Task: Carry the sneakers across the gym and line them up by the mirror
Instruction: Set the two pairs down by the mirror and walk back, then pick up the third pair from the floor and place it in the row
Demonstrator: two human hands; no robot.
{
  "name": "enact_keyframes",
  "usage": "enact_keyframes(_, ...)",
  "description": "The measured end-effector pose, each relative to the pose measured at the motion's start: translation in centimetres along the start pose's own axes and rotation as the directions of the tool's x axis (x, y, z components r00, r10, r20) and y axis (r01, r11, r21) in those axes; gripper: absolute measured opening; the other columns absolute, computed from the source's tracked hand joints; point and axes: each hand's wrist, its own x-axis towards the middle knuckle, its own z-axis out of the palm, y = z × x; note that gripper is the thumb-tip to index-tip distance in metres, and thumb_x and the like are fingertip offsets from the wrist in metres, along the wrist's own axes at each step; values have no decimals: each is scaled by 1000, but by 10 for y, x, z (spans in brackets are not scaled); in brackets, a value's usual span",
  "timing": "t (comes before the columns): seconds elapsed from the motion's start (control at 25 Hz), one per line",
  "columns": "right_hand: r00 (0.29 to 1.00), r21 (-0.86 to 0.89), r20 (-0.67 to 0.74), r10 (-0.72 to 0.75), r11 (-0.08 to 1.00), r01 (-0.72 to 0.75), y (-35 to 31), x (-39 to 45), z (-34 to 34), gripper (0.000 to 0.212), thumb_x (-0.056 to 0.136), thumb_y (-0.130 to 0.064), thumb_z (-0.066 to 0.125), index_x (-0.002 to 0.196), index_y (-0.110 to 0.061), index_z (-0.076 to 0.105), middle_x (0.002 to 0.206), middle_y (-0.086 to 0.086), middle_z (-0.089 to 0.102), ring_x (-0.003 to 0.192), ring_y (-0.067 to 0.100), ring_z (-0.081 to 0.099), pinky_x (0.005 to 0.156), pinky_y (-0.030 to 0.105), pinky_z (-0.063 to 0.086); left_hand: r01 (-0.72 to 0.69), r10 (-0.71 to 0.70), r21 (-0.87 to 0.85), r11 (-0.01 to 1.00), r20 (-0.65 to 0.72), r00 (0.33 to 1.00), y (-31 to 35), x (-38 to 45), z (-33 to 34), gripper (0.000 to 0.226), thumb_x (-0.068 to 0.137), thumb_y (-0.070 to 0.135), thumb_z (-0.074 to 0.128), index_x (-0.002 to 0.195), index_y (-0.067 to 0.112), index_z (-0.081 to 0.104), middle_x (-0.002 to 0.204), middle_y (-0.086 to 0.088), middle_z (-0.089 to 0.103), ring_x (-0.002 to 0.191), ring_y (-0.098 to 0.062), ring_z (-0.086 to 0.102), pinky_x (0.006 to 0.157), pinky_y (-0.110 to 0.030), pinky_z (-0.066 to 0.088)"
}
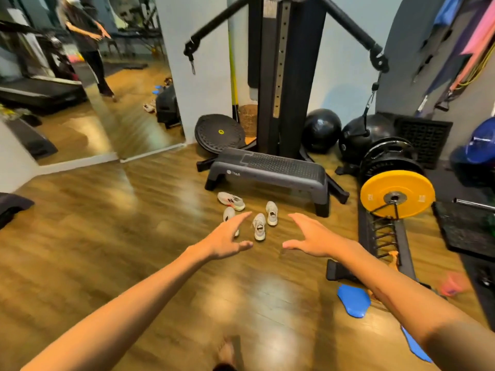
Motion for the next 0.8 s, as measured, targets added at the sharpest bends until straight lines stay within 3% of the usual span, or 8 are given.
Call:
enact_keyframes(0.16,993,22,33,112,993,-113,45,123,-13,98,78,-56,66,152,-12,19,159,10,24,145,27,25,117,45,26,38,-36,-21,999,61,997,-56,133,-5,74,82,33,70,144,14,36,151,-7,39,140,-22,36,116,-36,30)
enact_keyframes(0.32,981,76,56,187,979,-191,84,222,-28,96,79,-51,68,151,-13,19,159,11,25,145,28,25,116,51,26,61,-79,89,994,207,975,-91,245,-13,71,81,35,71,141,10,41,148,-12,44,138,-24,38,113,-31,28)
enact_keyframes(0.56,977,23,132,169,985,-173,171,367,-26,100,81,-53,64,154,-17,6,164,5,5,150,23,8,118,51,17,179,-205,123,976,247,947,-132,402,10,75,79,40,70,141,11,39,148,-11,44,138,-27,37,112,-36,29)
enact_keyframes(0.8,939,5,315,137,989,-146,274,519,18,96,83,-49,64,153,-17,8,162,9,14,147,28,19,116,47,20,391,-420,158,907,246,874,-210,530,75,71,81,38,70,141,14,39,147,-9,45,134,-27,43,109,-39,37)
